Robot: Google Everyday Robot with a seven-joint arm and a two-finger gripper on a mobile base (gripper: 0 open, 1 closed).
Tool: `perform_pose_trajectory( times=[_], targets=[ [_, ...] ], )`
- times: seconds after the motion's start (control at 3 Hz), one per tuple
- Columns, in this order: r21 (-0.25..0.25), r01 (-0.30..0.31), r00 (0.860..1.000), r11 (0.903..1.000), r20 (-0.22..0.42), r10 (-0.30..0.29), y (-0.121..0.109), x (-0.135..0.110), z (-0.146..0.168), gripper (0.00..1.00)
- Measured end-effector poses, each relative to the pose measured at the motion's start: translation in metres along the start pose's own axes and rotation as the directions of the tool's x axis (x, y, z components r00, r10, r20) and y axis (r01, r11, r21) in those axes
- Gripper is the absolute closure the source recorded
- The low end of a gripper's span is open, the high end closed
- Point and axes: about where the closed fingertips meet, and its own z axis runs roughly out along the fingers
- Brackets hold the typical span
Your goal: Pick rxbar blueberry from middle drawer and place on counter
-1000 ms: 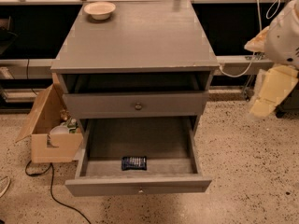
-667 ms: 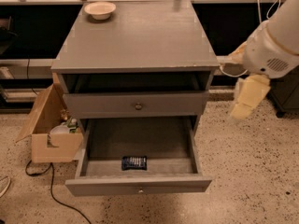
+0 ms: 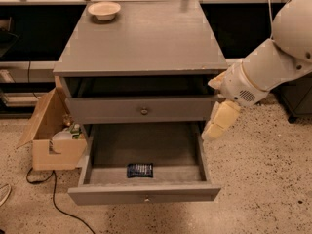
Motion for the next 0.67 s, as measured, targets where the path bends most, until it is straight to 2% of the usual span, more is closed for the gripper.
perform_pose_trajectory(
  times=[0.33, 0.67],
  targets=[
    [0.0, 0.0, 1.0, 1.0, 0.0, 0.0, 0.0, 0.0, 0.0, 0.0],
    [-0.017, -0.007, 1.0, 0.9998, -0.013, 0.007, 0.0, 0.009, 0.025, 0.0]
  ],
)
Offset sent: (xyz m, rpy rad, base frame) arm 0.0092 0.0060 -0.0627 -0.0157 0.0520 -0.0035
